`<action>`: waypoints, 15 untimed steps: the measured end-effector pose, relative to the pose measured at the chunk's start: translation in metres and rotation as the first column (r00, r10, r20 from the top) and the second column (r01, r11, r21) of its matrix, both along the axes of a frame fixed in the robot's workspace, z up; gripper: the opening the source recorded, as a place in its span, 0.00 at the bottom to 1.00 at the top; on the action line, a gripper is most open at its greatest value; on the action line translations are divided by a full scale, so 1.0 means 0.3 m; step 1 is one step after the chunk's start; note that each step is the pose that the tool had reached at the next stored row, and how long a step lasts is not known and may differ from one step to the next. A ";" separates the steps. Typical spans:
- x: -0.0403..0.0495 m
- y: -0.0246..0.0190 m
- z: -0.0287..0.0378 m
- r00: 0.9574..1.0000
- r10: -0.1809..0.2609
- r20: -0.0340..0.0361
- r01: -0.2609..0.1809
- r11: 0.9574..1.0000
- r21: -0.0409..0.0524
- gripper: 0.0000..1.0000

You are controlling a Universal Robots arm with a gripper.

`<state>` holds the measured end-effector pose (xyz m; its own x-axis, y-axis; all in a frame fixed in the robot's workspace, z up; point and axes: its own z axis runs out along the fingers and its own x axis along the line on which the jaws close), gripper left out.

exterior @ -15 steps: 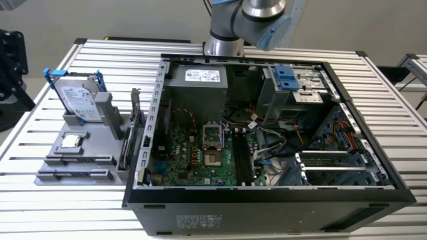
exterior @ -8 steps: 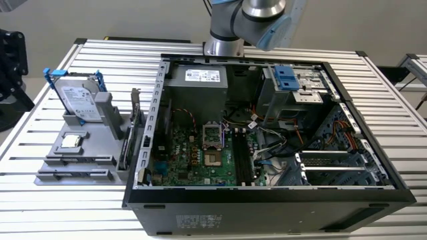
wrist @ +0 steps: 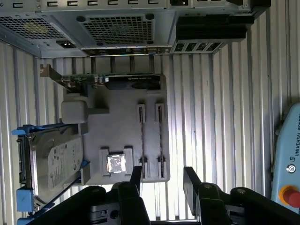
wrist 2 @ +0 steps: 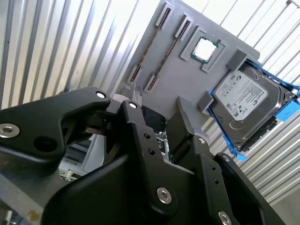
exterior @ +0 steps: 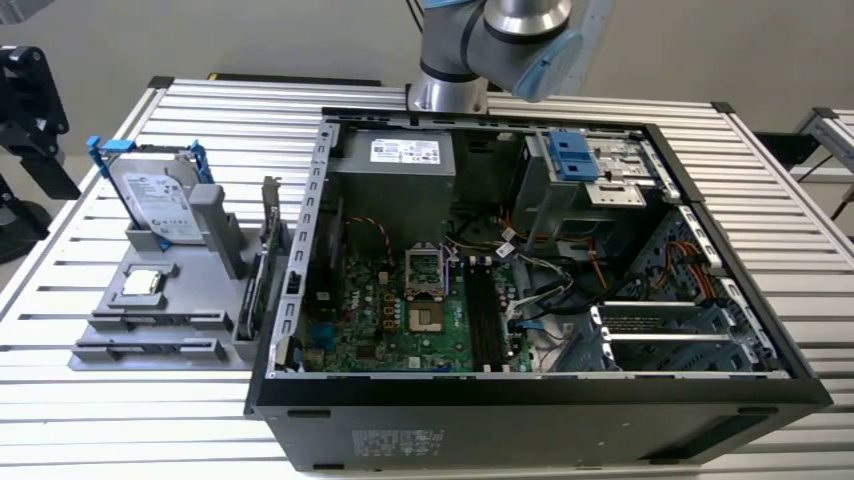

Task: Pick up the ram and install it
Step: 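Pick up the ram and move it above insertion slot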

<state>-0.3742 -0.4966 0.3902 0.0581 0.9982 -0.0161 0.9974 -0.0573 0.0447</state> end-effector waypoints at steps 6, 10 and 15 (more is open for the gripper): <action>0.000 0.000 0.000 1.000 0.000 0.000 0.000 1.000 0.000 0.00; 0.000 0.000 0.000 1.000 -0.001 0.000 0.001 1.000 0.000 1.00; 0.001 0.000 -0.004 1.000 0.002 -0.002 -0.002 1.000 0.000 1.00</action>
<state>-0.3738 -0.4966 0.3890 0.0557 0.9983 -0.0161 0.9976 -0.0550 0.0422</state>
